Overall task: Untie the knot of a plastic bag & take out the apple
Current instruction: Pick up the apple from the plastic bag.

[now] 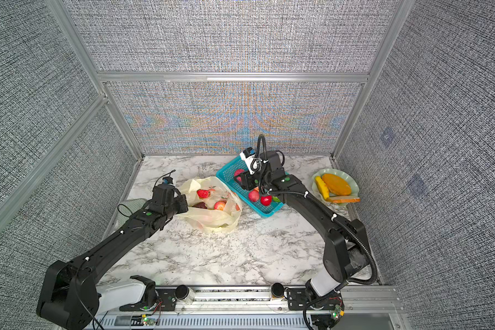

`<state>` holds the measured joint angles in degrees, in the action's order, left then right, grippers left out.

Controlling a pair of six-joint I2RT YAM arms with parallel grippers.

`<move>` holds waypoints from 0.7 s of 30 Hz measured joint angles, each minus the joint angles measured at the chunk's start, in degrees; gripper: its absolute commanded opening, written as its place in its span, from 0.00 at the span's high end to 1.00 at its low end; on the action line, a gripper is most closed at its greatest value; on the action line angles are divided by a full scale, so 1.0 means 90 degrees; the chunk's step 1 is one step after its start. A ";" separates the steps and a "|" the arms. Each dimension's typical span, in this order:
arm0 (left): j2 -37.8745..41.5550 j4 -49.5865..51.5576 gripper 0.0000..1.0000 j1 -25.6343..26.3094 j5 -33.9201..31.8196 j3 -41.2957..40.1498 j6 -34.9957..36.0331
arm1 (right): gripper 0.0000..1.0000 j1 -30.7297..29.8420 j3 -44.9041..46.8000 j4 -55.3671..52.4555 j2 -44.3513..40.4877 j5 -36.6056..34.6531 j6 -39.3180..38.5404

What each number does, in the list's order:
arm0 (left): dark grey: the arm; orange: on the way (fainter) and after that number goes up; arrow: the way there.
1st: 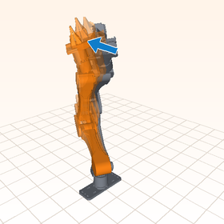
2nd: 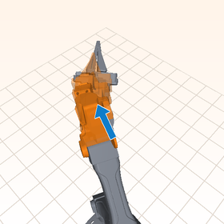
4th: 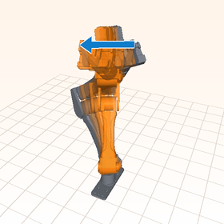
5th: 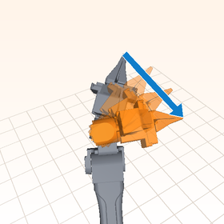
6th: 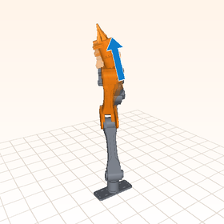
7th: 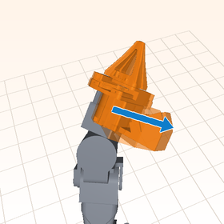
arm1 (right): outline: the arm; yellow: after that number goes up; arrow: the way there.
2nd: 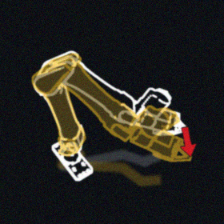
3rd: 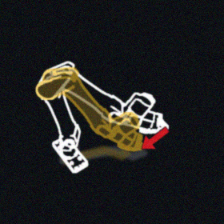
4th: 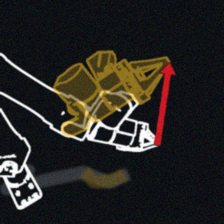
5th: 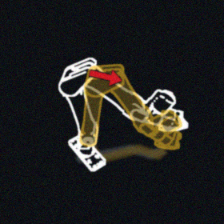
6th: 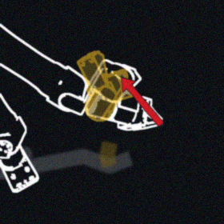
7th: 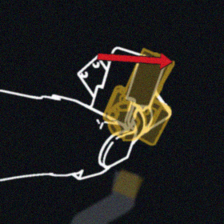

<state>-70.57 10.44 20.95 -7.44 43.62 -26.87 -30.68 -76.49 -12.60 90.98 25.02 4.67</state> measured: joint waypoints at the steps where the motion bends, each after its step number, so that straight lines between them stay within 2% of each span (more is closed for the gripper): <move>1: -0.0017 0.0002 0.97 0.0000 0.0002 0.0005 -0.0002 | 0.64 -0.0160 0.0010 -0.0119 0.0032 0.0160 -0.0022; 5: -0.0083 0.0002 0.97 0.0000 0.0015 0.0022 -0.0012 | 0.64 -0.0872 0.0000 -0.0430 0.0544 0.0408 -0.0036; 8: -0.0121 0.0005 0.97 0.0000 0.0041 0.0034 -0.0015 | 0.60 -0.1149 -0.0277 -0.0622 0.1180 0.0066 0.0053; 14: -0.0233 0.0119 0.97 0.0000 0.0160 0.0180 -0.0015 | 0.53 -0.1231 -0.1549 -0.0894 0.2535 -0.1098 0.0355; 17: -0.0240 0.0175 0.97 0.0000 0.0160 0.0219 -0.0007 | 0.52 -0.1243 -0.2081 -0.1122 0.3072 -0.1409 0.0423; 21: -0.0211 0.0189 0.97 0.0000 0.0158 0.0199 0.0005 | 0.47 -0.1260 -0.2276 -0.1445 0.3427 -0.1654 0.0427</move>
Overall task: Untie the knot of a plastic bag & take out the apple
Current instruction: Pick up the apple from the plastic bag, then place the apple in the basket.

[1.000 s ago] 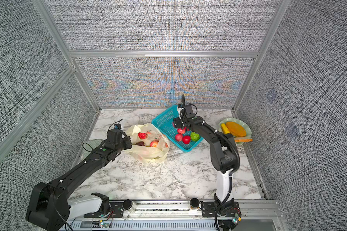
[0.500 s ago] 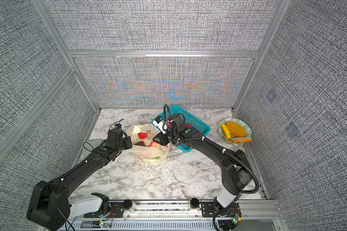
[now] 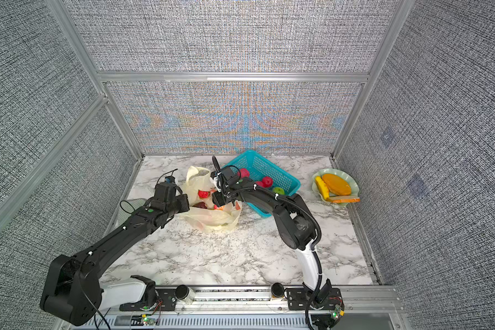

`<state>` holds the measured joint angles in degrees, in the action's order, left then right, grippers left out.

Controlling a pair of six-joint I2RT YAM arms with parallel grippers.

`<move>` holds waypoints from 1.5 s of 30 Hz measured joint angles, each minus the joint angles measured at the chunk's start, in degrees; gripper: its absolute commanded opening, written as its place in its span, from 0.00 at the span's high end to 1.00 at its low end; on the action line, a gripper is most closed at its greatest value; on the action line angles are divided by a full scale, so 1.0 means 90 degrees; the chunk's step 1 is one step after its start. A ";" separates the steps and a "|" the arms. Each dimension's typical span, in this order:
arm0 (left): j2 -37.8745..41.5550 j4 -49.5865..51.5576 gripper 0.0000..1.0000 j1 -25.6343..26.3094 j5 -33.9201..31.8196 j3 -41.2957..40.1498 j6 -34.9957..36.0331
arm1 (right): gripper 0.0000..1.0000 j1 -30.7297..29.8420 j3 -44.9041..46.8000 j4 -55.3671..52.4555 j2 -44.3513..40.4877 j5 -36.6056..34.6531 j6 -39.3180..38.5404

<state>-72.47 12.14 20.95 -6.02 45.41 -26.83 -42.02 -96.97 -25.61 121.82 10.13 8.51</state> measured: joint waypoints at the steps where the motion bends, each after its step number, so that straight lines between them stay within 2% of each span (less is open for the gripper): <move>1: 0.0015 0.0000 0.97 0.0000 0.0000 -0.0007 0.0000 | 0.46 0.0000 -0.0002 -0.0080 0.0041 -0.0075 -0.0005; 6: 0.0024 -0.0002 0.97 0.0000 -0.0002 -0.0049 0.0000 | 0.37 -0.0041 -0.0019 -0.0308 0.0138 -0.0187 -0.0005; 9: 0.0019 0.0000 0.97 0.0000 -0.0002 -0.0049 0.0000 | 0.38 -0.0100 -0.0027 -0.0406 0.0228 -0.0204 -0.0007; 11: 0.0019 0.0000 0.97 0.0000 -0.0002 -0.0049 0.0000 | 0.44 -0.0134 -0.0112 -0.0440 0.0316 -0.0219 -0.0015; 13: 0.0019 -0.0002 0.97 0.0000 -0.0002 -0.0058 0.0000 | 0.56 -0.0168 -0.0228 -0.0440 0.0403 -0.0233 -0.0051; 17: 0.0027 0.0000 0.97 0.0000 -0.0002 -0.0073 0.0000 | 0.62 -0.0197 -0.0117 -0.0359 0.0296 -0.0299 -0.0080; 23: 0.0075 0.0000 0.97 0.0000 -0.0029 -0.0073 0.0000 | 0.63 -0.0185 0.0493 -0.0221 -0.0867 -0.0311 -0.0250; 28: 0.0070 0.0000 0.97 0.0000 -0.0049 -0.0070 0.0000 | 0.63 0.0022 0.1171 0.0447 -0.2212 0.0357 -0.0321; 32: 0.0073 0.0000 0.97 0.0000 -0.0049 -0.0070 0.0000 | 0.63 0.0508 0.1588 0.0743 -0.2912 0.0945 -0.0197; 34: 0.0090 0.0000 0.97 0.0000 -0.0053 -0.0070 0.0000 | 0.63 0.0799 0.1906 0.1020 -0.3225 0.0843 -0.0129; 36: 0.0126 0.0000 0.97 0.0000 -0.0056 -0.0070 0.0000 | 0.63 0.1124 0.2251 0.1268 -0.3439 0.0362 -0.0097; 40: 0.0168 0.0000 0.97 0.0000 -0.0078 -0.0070 0.0000 | 0.62 0.1617 0.2137 0.1428 -0.2936 -0.0539 -0.0102; 45: 0.0189 0.0000 0.97 0.0000 -0.0117 -0.0070 -0.0005 | 0.62 0.1902 0.0984 0.1120 -0.1375 -0.1030 -0.0219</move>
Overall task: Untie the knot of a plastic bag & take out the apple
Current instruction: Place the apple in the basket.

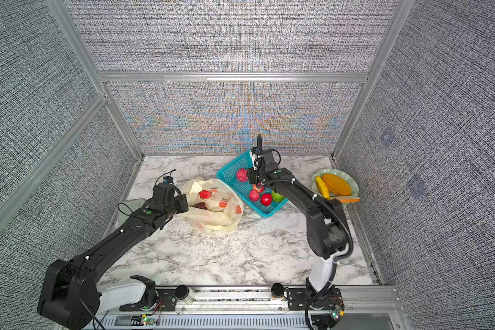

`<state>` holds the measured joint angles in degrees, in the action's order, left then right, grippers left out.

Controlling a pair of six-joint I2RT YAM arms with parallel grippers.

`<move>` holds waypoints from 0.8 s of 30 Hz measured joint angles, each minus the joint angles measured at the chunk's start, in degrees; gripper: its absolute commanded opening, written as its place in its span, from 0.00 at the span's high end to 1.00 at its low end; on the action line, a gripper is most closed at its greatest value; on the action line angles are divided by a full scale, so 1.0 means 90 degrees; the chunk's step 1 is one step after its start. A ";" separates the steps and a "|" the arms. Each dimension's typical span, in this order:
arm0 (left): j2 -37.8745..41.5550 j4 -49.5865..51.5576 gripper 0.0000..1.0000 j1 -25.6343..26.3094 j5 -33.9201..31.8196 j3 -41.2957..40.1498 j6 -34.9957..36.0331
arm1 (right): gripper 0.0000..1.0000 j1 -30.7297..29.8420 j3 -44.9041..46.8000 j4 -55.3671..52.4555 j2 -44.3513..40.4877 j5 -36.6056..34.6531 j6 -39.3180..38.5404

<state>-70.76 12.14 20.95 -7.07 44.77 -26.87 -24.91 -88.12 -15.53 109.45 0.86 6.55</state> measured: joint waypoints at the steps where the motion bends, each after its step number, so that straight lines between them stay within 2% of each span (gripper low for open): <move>1: 0.0005 0.0002 0.96 0.0000 -0.0002 0.0000 0.0000 | 0.61 0.0015 -0.0187 -0.0070 0.0221 -0.0053 -0.0039; 5: 0.0029 0.0005 0.93 0.0000 -0.0005 0.0000 -0.0012 | 0.54 0.0068 -0.1001 -0.0328 0.1098 -0.0265 -0.0148; 9: 0.0083 0.0063 0.93 0.0000 -0.0012 0.0000 -0.0012 | 0.34 0.0151 -0.1756 -0.0794 0.1649 -0.0391 -0.0233; 10: 0.0104 0.0075 0.93 0.0000 -0.0029 0.0000 -0.0012 | 0.31 0.0177 -0.1780 -0.0877 0.1642 -0.0386 -0.0270; 12: 0.0146 0.0090 0.93 0.0000 -0.0053 0.0000 -0.0010 | 0.16 0.0185 -0.1469 -0.0928 0.1326 -0.0279 -0.0291; 15: 0.0189 0.0090 0.93 0.0000 -0.0056 0.0000 -0.0010 | 0.18 0.0087 -0.0661 -0.0908 0.0347 0.0136 -0.0313; 18: 0.0194 0.0092 0.93 0.0000 -0.0073 0.0000 -0.0010 | 0.29 -0.0063 0.0019 -0.0636 -0.0765 0.0712 -0.0313; 21: 0.0214 0.0092 0.84 0.0000 -0.0107 0.0000 -0.0010 | 0.38 -0.0355 0.0721 -0.0321 -0.1642 0.1591 -0.0318; 24: 0.0214 0.0090 0.77 0.0000 -0.0165 0.0000 -0.0010 | 0.43 -0.0775 0.1122 -0.0294 -0.1962 0.2516 -0.0325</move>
<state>-68.84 12.95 20.95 -8.56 44.77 -26.96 -31.88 -78.02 -18.17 91.79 23.51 3.62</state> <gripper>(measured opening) 0.193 0.593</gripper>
